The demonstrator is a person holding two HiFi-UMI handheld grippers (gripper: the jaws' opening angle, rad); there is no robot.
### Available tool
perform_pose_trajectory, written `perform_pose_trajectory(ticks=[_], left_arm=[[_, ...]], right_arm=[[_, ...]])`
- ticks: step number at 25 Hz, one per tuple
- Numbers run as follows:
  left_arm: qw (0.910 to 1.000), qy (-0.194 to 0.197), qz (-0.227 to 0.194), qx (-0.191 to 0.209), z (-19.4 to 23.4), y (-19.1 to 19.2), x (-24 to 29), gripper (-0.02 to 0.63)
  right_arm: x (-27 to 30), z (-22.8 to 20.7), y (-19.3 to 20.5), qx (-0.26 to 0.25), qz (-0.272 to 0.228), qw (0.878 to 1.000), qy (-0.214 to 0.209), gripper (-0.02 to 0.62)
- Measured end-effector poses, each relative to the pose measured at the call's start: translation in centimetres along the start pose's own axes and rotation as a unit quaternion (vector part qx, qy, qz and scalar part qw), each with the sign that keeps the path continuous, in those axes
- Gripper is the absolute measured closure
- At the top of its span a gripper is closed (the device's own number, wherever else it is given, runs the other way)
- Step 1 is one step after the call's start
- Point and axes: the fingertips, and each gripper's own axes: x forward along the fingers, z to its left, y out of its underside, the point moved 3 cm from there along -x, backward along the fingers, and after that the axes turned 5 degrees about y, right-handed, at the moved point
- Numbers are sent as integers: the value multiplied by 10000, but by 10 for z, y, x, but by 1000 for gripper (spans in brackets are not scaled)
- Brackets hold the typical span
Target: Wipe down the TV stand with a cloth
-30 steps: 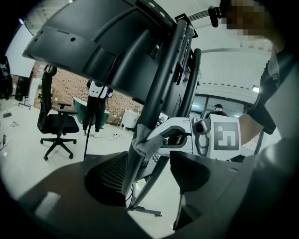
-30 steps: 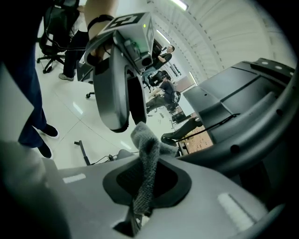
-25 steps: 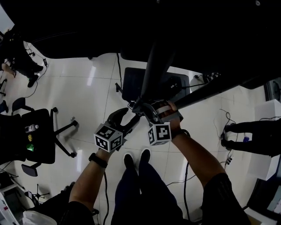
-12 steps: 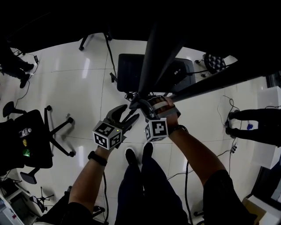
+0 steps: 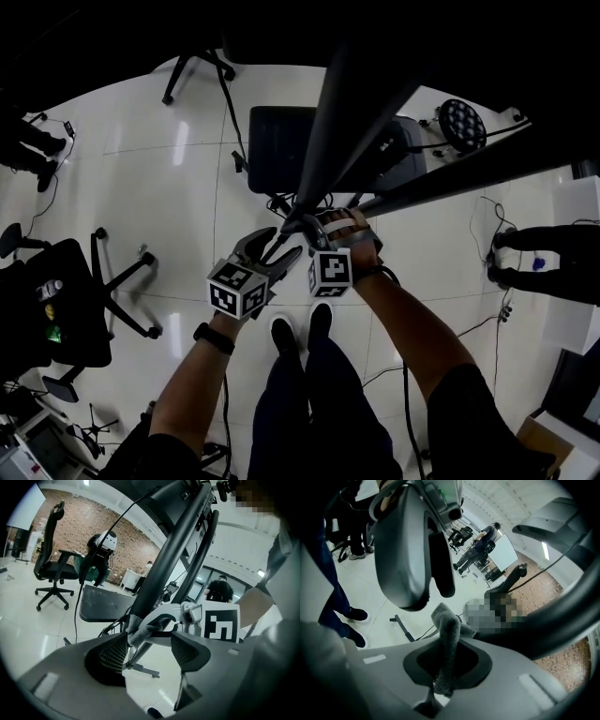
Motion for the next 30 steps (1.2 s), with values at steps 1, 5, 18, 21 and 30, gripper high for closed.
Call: perform_pose_trajectory(ticks=[1, 5, 18, 21, 30], left_arm=[[10000, 11, 13, 2, -1, 0, 1, 291], [9999, 38, 98, 23, -5, 6, 1, 291], [9958, 294, -247, 830, -92, -77, -45, 290], [9925, 373, -435, 1080, -126, -114, -62, 290], [9800, 761, -891, 1609, -229, -203, -108, 290]], right_arm=[[2, 0, 4, 66, 36, 10000, -35, 572], [0, 1, 7, 337, 0, 9994, -61, 571], [-153, -71, -25, 1461, -587, 9827, 977, 571], [-206, -106, -36, 1625, -808, 9758, 1222, 571], [-352, -197, -49, 2199, -1402, 9501, 1715, 571]])
